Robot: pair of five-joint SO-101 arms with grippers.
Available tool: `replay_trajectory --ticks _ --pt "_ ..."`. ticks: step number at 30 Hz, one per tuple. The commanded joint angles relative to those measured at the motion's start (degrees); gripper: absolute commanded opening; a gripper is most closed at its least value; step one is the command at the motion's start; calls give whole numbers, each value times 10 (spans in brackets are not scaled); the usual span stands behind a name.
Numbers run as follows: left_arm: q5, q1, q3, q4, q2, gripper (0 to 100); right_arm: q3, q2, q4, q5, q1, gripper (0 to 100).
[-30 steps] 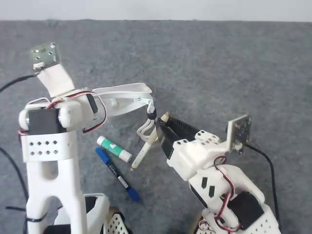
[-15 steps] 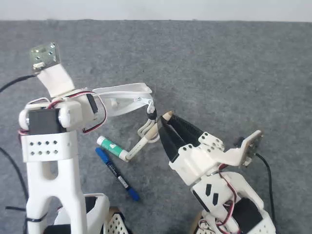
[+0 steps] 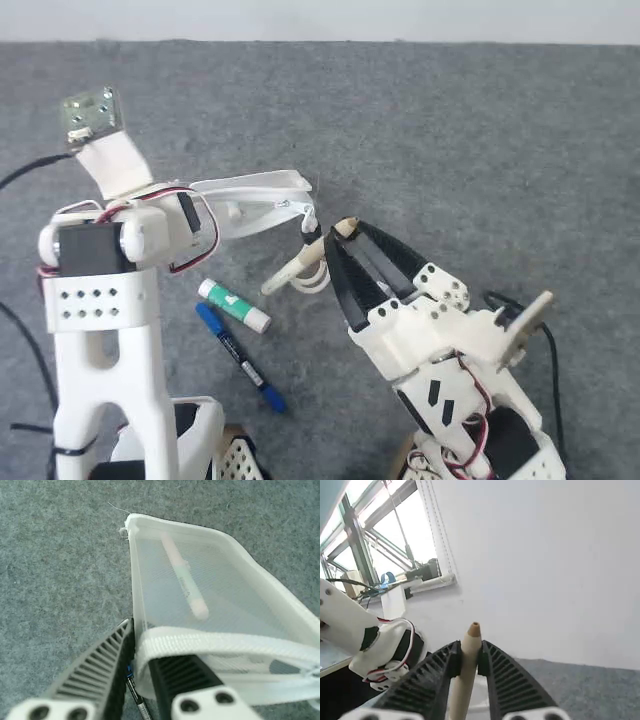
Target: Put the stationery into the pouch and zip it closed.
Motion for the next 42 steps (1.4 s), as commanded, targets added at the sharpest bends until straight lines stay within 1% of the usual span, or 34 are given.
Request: replay_trajectory --ticks 1,5,9,11,17,21,26,29,35,40,42 --pt "5 -1 -6 -18 -7 11 -9 -9 -51 11 -4 6" --pt "5 -1 -6 -18 -7 11 -10 -9 -86 13 -4 6" --pt "5 -1 -6 -18 -7 11 -10 -9 -117 62 -4 6" --pt "5 -1 -6 -18 -7 11 -11 -9 -132 75 -5 6" --pt "5 -3 -5 -18 -7 11 -22 -8 -138 94 -54 6" --pt "5 -2 -5 -18 -7 11 -29 -8 -139 109 -58 6" --pt "5 -2 -5 -18 -7 11 -21 1 -195 148 -58 6" --pt "5 -2 -5 -18 -7 11 -20 34 -234 168 -58 6" --pt "5 -2 -5 -18 -7 11 -20 136 -318 171 -56 6" --pt "5 -4 -5 -18 -7 11 -18 218 -393 226 -56 6" --pt "5 -4 -5 -18 -7 11 -18 246 -415 236 -56 6"
